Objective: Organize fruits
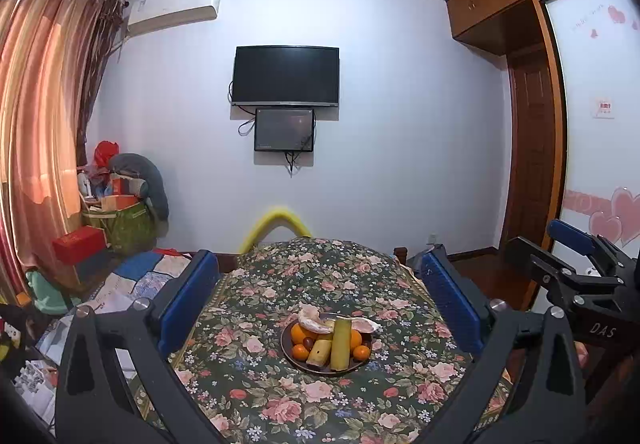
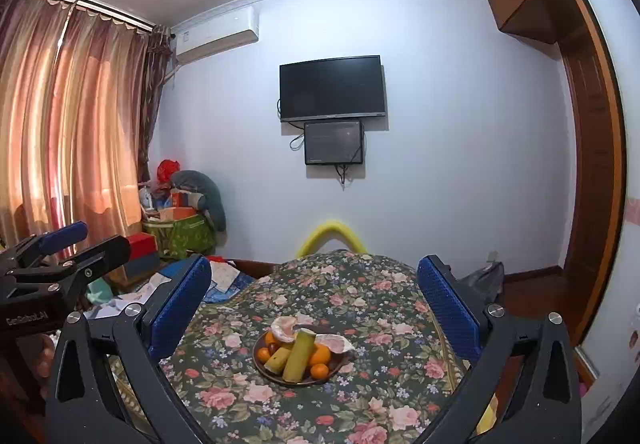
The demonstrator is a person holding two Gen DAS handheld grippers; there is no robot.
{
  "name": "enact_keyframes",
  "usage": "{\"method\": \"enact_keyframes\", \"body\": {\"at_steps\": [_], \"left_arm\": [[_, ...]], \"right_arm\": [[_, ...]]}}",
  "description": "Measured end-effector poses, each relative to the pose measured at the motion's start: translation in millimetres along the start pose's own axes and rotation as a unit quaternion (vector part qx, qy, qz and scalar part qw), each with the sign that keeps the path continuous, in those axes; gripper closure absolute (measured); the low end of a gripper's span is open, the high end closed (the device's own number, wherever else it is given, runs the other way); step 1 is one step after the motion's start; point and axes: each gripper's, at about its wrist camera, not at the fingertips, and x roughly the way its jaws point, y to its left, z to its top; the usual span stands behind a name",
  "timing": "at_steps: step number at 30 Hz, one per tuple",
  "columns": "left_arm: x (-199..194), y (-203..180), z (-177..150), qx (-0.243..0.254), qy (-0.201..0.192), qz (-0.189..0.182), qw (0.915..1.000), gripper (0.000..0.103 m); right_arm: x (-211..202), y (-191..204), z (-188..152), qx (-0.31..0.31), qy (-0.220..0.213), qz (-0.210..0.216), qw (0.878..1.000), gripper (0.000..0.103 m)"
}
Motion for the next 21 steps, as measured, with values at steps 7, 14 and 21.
{"method": "enact_keyframes", "body": {"at_steps": [7,14,21], "left_arm": [[-4.5,-4.8,-2.1,0.008,-0.003,-0.001,1.0000,0.000],[-4.5,-7.5,-4.3,0.012,-0.003,-0.006,0.9999,0.000],[-5.2,-9.0,-4.8,0.011,-0.003,-0.008,0.9999,0.000]], "right_arm": [[-2.3,-2.7,-0.4,0.002,0.001,0.000,1.000,0.000],[-4.9,-2.9,-1.1,0.003,-0.001,0.000,1.000,0.000],[-6.8,-2.8,0.0,0.002,-0.002,-0.002,1.000,0.000]]}}
